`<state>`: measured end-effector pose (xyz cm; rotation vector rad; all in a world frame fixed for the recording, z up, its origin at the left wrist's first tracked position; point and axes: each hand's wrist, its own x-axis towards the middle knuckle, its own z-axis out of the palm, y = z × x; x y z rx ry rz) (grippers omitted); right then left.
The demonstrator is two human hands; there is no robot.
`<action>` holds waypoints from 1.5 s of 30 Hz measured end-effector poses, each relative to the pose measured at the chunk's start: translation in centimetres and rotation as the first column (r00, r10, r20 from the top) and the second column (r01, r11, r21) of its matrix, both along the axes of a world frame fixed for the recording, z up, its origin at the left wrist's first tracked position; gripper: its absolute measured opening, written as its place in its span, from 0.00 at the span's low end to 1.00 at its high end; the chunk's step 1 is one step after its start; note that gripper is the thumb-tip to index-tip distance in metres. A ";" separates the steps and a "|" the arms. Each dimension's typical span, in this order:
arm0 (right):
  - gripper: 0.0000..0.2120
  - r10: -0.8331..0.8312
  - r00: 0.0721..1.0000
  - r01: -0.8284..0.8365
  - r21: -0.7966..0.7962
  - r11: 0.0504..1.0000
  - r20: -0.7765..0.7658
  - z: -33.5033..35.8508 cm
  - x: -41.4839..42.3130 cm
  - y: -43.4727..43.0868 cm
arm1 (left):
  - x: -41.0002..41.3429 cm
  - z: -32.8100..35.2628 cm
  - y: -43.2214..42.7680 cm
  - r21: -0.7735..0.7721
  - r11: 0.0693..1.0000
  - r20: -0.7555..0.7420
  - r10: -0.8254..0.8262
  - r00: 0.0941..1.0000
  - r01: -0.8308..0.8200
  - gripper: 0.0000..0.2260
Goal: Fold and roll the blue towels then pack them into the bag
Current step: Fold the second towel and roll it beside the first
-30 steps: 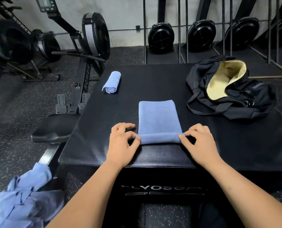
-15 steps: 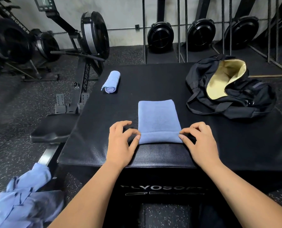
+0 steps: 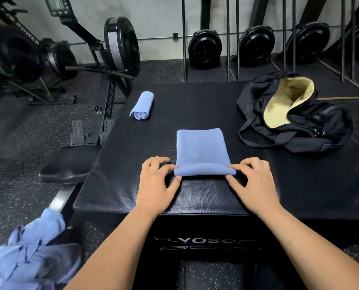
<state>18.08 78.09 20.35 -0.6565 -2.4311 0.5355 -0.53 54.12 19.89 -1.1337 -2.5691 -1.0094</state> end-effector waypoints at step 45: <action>0.11 0.013 0.999 -0.019 -0.195 0.981 -0.034 0.5 -0.1 0.1 | 0.4 0.6 0.0 0.040 0.999 0.066 0.018 0.998 -0.021 0.11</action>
